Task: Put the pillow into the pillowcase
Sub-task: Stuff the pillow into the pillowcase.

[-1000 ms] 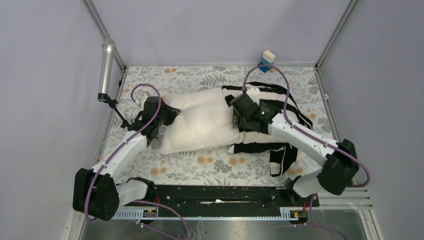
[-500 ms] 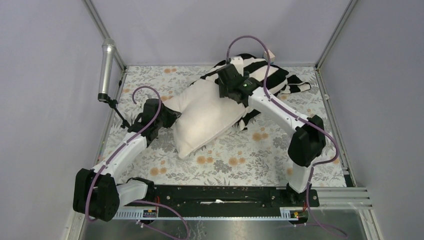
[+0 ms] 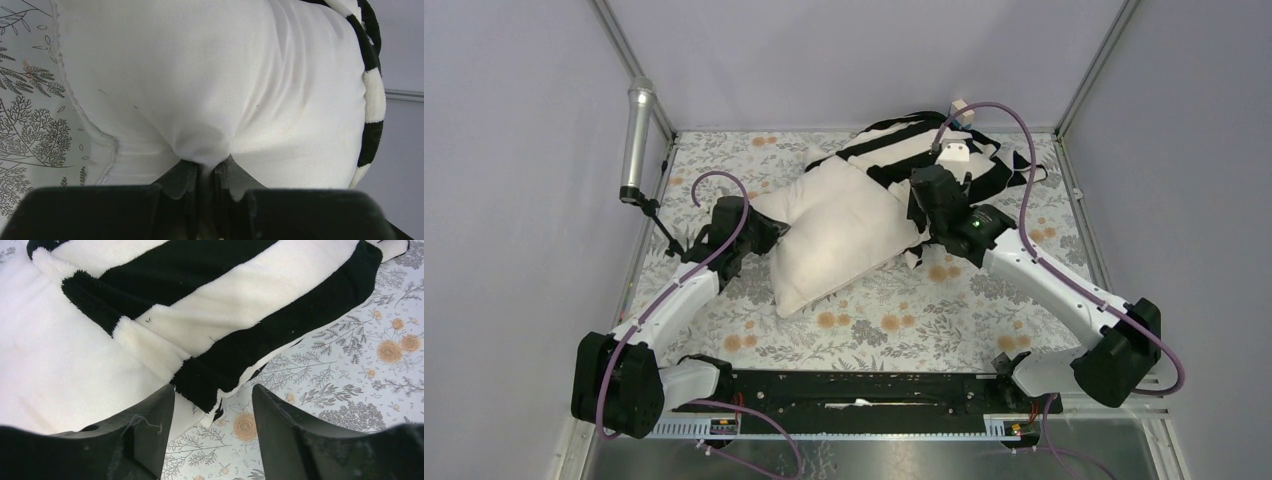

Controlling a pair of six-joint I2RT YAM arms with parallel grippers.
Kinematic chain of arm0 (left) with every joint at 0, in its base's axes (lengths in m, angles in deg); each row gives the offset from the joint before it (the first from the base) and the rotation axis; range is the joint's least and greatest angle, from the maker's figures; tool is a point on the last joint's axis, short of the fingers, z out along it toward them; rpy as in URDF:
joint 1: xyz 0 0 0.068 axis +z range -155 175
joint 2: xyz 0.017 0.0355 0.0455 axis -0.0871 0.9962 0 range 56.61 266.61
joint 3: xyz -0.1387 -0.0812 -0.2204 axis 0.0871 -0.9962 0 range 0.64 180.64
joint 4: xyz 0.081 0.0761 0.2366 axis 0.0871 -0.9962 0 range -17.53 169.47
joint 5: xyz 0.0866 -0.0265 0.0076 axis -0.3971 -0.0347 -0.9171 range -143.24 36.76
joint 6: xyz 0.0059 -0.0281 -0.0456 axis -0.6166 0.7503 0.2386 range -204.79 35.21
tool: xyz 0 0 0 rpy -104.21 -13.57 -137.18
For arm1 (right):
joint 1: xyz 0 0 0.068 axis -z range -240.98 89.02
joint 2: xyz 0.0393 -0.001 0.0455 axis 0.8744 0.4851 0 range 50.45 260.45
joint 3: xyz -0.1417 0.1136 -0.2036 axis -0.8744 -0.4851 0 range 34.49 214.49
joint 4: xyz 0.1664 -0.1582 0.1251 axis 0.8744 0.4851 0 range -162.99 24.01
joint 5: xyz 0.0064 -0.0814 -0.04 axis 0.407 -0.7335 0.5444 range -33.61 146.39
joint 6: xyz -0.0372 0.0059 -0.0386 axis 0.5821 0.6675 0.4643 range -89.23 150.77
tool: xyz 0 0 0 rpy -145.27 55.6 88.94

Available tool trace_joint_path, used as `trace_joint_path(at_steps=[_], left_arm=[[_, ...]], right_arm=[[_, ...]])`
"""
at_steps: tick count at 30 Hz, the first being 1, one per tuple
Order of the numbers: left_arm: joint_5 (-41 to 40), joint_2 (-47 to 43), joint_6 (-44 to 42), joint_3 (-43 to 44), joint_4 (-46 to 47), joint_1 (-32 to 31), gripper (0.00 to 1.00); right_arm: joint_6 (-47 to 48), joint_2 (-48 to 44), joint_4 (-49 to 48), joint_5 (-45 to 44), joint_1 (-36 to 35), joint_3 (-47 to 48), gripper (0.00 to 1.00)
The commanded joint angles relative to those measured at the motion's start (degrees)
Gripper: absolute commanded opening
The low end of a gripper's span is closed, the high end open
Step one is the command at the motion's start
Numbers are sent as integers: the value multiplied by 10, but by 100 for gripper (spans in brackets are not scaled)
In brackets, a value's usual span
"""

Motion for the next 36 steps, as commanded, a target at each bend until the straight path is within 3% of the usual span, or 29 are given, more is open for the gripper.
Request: trace_joint_path(at_steps=[1, 4, 15, 21, 24, 26, 28, 31, 36], left_arm=[[-13, 8, -6, 6, -9, 3, 0], [-14, 7, -6, 9, -11, 3, 0], [-20, 7, -8, 15, -18, 3, 0], [-21, 7, -8, 14, -19, 3, 0], [-21, 5, 1, 8, -13, 2, 0], [-28, 2, 15, 4, -5, -8, 0], [-59, 2, 30, 11, 0, -51, 0], [-104, 16, 50, 35, 1, -102, 0], [-114, 20, 50, 54, -2, -116, 0]], right_arm=[[-33, 0, -29, 7, -7, -39, 62], [-53, 6, -44, 22, -9, -69, 56], [-51, 70, -80, 2, -8, -71, 52], [-42, 101, -16, -96, -1, -27, 26], [-44, 93, 31, -96, -4, 3, 3], [-46, 87, 54, -79, -52, 38, 0], [-56, 117, 82, -78, -159, 106, 0], [-92, 185, 100, 6, -277, 174, 0], [-111, 172, 57, 68, -244, 74, 0]])
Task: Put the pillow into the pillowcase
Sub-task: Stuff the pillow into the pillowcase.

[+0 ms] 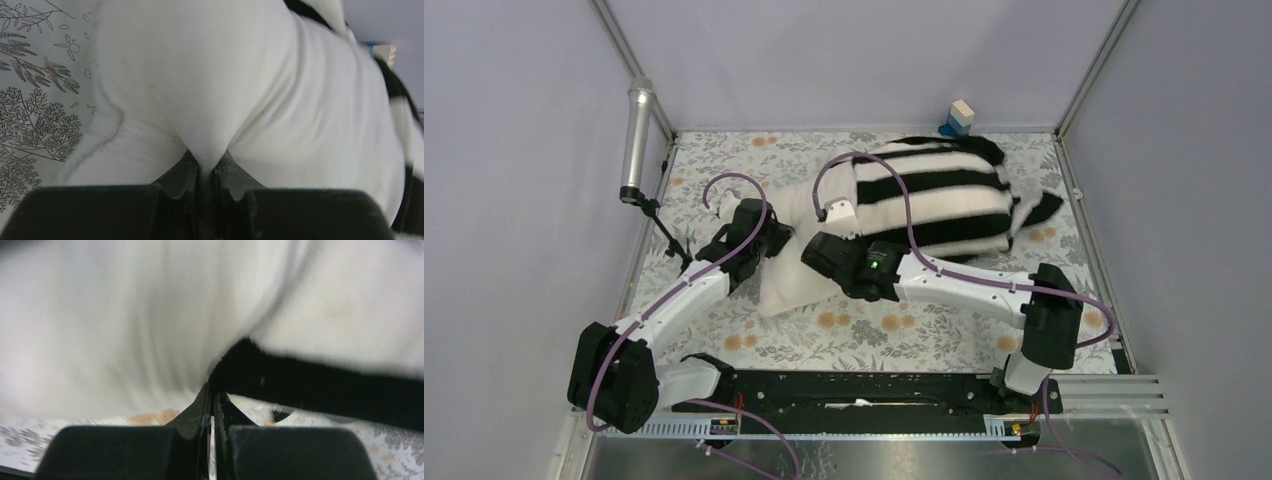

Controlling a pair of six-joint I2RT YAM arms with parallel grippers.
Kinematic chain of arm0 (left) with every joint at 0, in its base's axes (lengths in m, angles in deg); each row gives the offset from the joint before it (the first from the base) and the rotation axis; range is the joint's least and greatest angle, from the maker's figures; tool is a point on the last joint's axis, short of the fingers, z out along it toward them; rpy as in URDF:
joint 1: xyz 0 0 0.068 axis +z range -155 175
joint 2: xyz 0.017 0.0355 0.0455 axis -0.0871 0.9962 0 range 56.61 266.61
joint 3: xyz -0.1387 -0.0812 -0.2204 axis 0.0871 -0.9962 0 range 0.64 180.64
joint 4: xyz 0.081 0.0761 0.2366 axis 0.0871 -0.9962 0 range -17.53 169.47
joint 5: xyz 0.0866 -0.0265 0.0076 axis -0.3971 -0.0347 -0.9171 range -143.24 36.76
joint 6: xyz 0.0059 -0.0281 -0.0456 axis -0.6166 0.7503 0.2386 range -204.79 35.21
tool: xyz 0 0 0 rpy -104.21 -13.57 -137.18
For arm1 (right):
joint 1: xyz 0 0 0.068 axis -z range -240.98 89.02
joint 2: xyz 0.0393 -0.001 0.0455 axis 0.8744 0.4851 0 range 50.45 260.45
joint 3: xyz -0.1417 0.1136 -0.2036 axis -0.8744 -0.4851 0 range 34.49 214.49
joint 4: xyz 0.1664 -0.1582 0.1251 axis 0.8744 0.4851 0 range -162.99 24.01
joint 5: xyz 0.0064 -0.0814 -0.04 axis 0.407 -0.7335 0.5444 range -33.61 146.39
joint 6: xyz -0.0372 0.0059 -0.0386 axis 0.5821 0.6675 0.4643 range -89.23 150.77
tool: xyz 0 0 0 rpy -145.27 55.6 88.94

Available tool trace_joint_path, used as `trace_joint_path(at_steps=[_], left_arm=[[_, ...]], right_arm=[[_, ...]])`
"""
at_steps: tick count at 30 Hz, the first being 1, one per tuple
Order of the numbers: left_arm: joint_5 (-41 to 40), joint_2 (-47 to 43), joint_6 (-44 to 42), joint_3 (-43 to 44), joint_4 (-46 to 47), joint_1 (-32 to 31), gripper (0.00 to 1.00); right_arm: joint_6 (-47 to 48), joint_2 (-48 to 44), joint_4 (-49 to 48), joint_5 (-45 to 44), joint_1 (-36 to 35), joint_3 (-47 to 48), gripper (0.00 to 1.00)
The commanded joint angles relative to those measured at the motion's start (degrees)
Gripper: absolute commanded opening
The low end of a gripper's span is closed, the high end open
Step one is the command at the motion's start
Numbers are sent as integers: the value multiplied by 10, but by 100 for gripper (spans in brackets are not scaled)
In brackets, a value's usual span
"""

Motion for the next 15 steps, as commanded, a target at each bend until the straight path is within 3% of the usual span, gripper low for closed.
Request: trace_joint_path(at_steps=[1, 4, 7, 11, 13, 15], left_arm=[[14, 5, 22, 36, 29, -27, 0], [17, -2, 22, 31, 29, -28, 0], [20, -10, 23, 20, 32, -35, 0], [19, -25, 9, 1, 27, -37, 0], [19, -34, 2, -8, 27, -37, 0], [26, -41, -9, -12, 29, -37, 0]], right_arm=[[-50, -40, -56, 141, 42, -97, 0], [-50, -89, -93, 185, 83, -161, 0], [-39, -120, -80, 208, 91, -158, 12], [-23, -159, -23, 188, 91, -68, 51], [-13, -160, 13, 144, 95, -13, 81], [6, -140, 46, 120, 115, 39, 97]])
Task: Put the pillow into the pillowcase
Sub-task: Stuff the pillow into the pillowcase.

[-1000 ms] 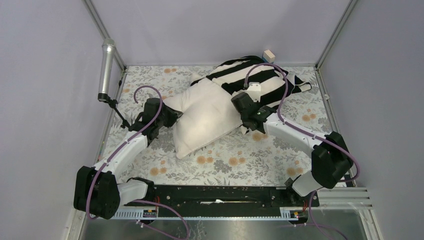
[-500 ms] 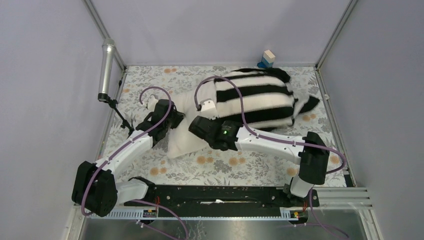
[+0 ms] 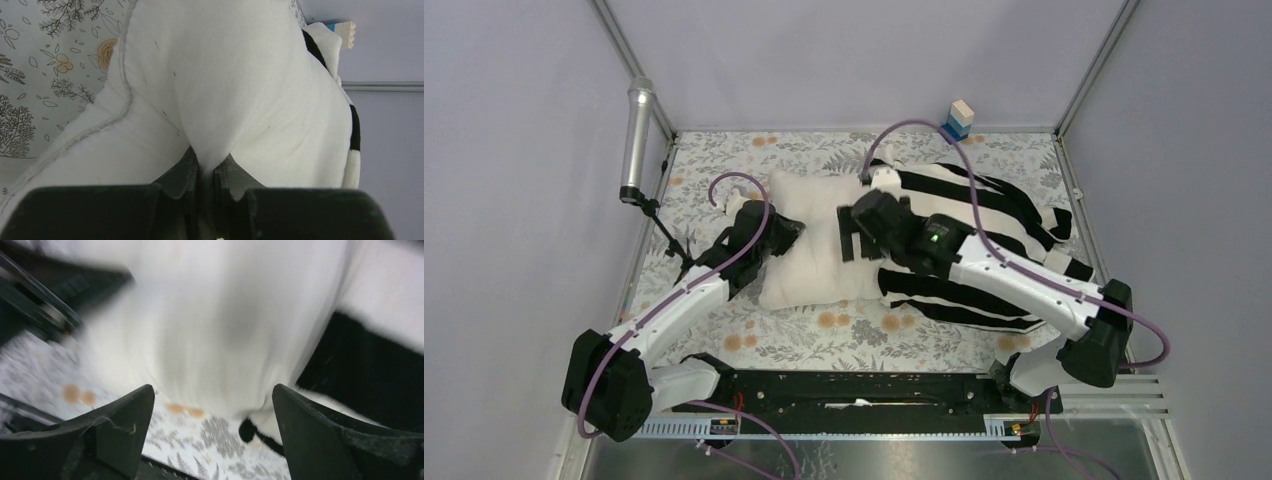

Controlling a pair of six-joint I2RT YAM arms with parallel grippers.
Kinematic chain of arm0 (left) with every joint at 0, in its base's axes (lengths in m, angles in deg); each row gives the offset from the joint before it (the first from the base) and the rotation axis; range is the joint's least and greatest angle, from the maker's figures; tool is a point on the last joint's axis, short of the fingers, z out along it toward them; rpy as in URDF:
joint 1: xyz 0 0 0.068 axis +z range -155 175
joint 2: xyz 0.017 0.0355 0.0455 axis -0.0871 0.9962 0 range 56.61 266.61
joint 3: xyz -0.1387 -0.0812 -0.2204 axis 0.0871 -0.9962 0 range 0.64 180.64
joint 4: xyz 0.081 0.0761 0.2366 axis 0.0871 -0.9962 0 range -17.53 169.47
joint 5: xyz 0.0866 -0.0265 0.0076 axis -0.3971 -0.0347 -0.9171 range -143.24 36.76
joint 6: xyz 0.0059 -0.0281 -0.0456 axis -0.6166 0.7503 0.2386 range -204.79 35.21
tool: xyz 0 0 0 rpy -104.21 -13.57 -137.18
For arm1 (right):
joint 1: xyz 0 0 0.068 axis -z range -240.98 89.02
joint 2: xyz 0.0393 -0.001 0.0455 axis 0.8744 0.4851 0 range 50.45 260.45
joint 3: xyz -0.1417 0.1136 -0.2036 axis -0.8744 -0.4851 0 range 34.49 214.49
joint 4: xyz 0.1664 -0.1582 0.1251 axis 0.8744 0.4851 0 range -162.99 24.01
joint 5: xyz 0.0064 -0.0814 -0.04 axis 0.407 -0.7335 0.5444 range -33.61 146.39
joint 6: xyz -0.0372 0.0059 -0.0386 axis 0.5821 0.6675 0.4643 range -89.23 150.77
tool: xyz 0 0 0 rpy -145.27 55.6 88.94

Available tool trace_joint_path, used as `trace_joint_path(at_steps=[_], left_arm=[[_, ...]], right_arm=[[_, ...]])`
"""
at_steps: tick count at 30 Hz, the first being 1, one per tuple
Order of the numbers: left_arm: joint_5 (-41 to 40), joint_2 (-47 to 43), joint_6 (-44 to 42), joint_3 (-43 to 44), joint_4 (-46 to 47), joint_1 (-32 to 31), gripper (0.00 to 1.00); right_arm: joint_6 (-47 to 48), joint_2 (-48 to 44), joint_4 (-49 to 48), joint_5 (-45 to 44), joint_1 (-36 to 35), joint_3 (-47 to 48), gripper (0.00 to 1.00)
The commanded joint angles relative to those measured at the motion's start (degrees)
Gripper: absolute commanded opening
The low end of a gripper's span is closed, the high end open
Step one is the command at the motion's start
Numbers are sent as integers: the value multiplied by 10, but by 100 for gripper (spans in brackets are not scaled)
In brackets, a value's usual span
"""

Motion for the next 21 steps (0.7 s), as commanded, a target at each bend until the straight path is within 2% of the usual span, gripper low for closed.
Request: trace_joint_path(at_steps=[1, 3, 7, 9, 11, 15, 21], left_arm=[[22, -25, -22, -14, -2, -5, 0], [26, -29, -32, -13, -3, -5, 0], [28, -33, -51, -5, -10, -5, 0], [30, -36, -58, -1, -14, -5, 0], [31, -38, -66, 2, -17, -5, 0], [30, -40, -81, 9, -20, -5, 0], [31, -38, -95, 18, -23, -4, 0]], right_arm=[[38, 3, 55, -74, 37, 136, 99], [53, 45, 87, -93, 58, 182, 98], [66, 114, 122, -126, 81, 236, 81], [65, 142, 150, -161, 85, 258, 79], [65, 157, 155, -193, 94, 261, 78], [73, 185, 145, -202, 128, 261, 73], [95, 245, 164, -253, 171, 300, 57]])
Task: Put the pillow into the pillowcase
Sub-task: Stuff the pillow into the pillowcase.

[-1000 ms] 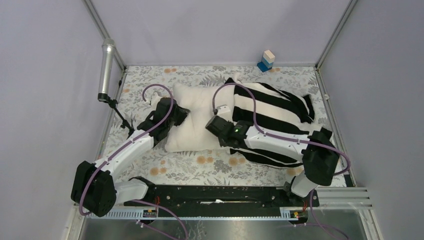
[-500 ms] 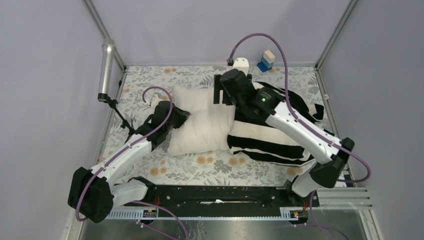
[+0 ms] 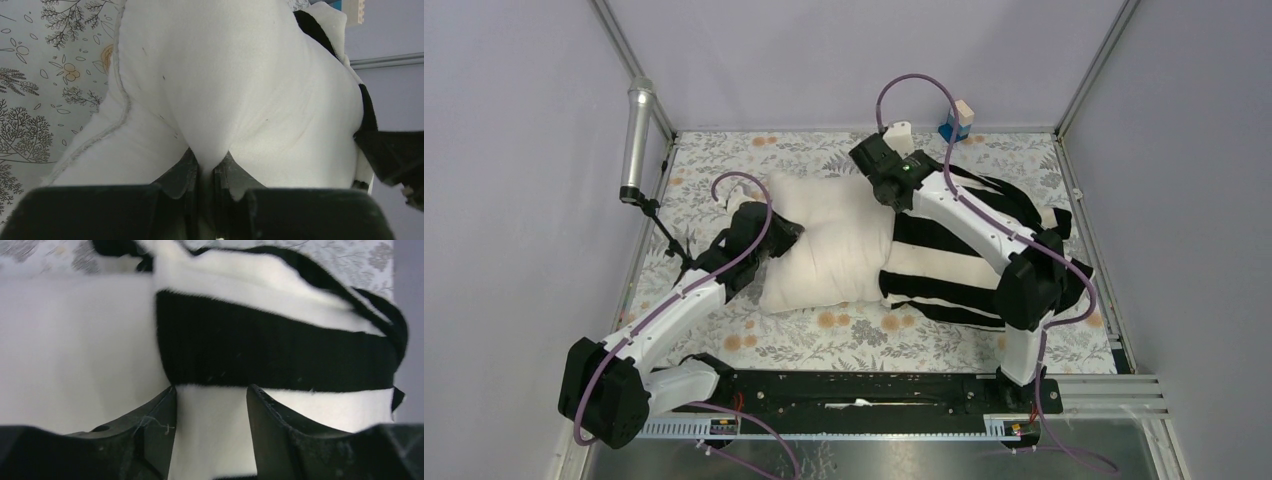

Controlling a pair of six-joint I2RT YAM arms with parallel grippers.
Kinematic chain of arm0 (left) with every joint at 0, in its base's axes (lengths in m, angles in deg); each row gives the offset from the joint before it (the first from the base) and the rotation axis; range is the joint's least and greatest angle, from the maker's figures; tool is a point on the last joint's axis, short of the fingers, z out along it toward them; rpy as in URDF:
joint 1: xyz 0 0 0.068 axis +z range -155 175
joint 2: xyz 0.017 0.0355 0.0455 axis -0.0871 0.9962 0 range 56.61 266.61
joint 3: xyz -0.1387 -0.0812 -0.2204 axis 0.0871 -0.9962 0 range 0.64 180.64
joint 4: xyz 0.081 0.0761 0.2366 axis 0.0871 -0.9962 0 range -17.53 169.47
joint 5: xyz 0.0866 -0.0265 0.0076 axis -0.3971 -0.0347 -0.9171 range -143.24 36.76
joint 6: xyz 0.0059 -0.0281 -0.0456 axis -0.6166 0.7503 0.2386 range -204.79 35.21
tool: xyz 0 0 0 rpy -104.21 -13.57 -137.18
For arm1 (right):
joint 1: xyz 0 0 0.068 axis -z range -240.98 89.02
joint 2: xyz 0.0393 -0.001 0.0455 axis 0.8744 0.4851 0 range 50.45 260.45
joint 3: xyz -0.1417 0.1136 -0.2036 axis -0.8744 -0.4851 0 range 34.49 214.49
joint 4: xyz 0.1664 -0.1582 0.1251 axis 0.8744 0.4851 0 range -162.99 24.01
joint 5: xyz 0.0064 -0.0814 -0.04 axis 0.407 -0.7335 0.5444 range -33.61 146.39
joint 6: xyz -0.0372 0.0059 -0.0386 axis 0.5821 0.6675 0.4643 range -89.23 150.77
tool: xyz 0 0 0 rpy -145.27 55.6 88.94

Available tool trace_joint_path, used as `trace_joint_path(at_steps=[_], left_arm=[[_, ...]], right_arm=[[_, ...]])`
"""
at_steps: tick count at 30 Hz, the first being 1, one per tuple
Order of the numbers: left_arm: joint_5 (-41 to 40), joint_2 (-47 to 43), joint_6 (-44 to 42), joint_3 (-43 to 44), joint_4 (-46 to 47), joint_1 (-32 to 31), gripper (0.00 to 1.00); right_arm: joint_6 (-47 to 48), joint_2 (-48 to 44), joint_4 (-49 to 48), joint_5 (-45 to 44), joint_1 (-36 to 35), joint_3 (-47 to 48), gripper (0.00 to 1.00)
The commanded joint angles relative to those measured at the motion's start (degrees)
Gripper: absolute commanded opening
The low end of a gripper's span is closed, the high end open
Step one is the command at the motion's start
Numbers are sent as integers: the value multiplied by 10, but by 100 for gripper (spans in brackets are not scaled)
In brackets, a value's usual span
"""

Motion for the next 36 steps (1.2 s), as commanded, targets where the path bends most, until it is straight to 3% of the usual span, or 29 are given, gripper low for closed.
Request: trace_joint_path(at_steps=[1, 3, 4, 5, 6, 10, 12, 15, 18, 23, 29, 33, 36], left_arm=[[15, -12, -27, 25, -13, -4, 0], [19, -9, -36, 30, -12, -4, 0], [23, -6, -42, 33, -9, -4, 0], [28, 1, -49, 37, -4, -4, 0], [33, 7, -56, 44, -1, -4, 0], [63, 40, -89, 103, 20, -6, 0], [72, 47, -108, 145, 24, -13, 0], [76, 37, -129, 194, 20, -24, 0], [86, 18, -135, 222, 20, -27, 0], [104, 16, -110, 232, 5, -27, 0], [158, 25, -123, 248, 6, -27, 0], [138, 27, -129, 264, -26, -26, 0], [110, 29, -118, 260, -50, -26, 0]], right_arm=[[24, 33, 27, -80, 29, 52, 52], [26, 45, 34, -67, 30, 78, 33], [21, 53, 46, -47, 28, 99, 14], [13, 61, 57, -28, 18, 127, 1], [10, 68, 65, -11, 2, 155, 0], [-11, 94, 57, 140, -97, 288, 0], [-20, 100, 51, 200, -103, 331, 0], [0, 91, 51, 206, -81, 368, 0], [6, 77, 43, 274, -44, 359, 0], [28, 61, 6, 280, -36, 266, 0], [26, 52, -45, 331, -34, 237, 0], [44, 75, -14, 314, -34, 288, 19], [60, 58, -30, 309, -34, 254, 48]])
